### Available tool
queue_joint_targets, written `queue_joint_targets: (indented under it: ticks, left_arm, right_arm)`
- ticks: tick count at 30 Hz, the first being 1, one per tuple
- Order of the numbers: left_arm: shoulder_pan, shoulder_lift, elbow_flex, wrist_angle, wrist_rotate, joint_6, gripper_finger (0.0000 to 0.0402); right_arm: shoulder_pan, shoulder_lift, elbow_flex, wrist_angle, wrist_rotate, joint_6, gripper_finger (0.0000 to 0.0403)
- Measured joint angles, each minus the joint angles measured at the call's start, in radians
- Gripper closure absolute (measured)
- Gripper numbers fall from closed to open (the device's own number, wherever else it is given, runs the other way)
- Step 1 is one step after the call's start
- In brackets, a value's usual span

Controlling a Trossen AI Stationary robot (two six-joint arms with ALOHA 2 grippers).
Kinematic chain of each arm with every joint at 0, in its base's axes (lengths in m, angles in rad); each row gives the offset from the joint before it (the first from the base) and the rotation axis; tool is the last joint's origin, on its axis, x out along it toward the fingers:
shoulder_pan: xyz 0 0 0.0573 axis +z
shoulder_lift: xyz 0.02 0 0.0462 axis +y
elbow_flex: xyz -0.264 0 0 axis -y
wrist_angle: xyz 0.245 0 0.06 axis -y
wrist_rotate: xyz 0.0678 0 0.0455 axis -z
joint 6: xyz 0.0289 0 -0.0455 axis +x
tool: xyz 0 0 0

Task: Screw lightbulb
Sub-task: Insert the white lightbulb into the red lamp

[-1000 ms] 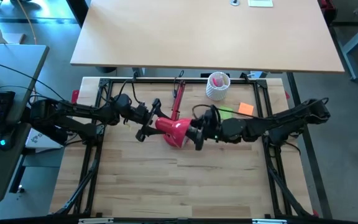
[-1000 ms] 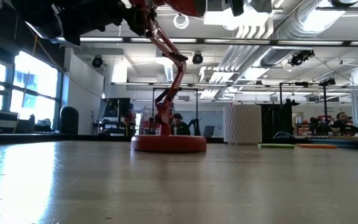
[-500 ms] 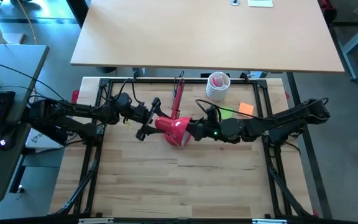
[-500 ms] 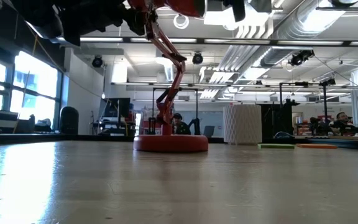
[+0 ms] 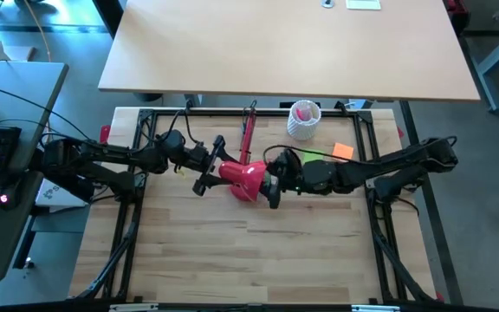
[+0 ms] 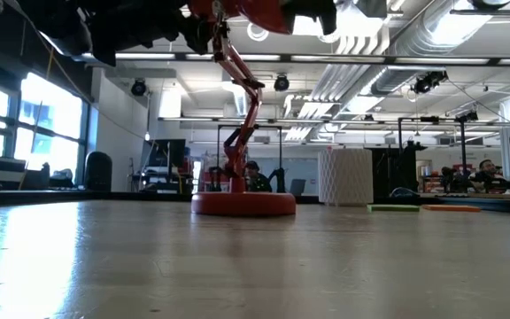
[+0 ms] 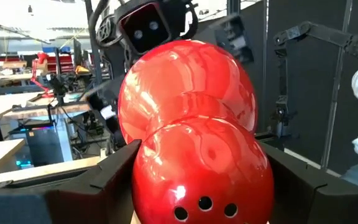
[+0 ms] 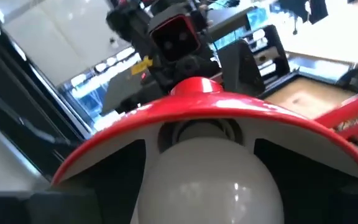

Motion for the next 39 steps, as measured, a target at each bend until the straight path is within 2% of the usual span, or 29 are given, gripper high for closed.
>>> queue_joint_targets:
  ticks: [11,19,26,30,36,39]
  left_arm:
    - [0.022,-0.001,-0.002,0.018,-0.008,-0.076,0.0150]
    - [0.021,0.000,-0.003,0.023,0.001,-0.098,0.0150]
    - [0.024,0.000,-0.004,0.029,-0.007,-0.125,0.0150]
    - [0.029,0.000,-0.004,0.033,-0.014,-0.141,0.0150]
    - [0.028,0.000,-0.004,0.036,-0.032,-0.147,0.0150]
    - [0.028,-0.001,-0.004,0.035,-0.036,-0.147,0.0150]
  right_arm:
    - [0.001,-0.123,0.000,-0.129,-0.020,-0.376,0.0104]
    - [0.057,-0.196,0.002,-0.300,0.013,-0.830,0.0104]
    - [0.168,-0.160,0.002,-0.314,0.182,-1.293,0.0104]
    - [0.200,-0.099,0.002,-0.259,0.284,-1.515,0.0104]
    - [0.203,0.000,0.002,-0.096,0.416,-1.748,0.0104]
    - [0.190,0.018,0.002,-0.078,0.437,-1.779,0.0104]
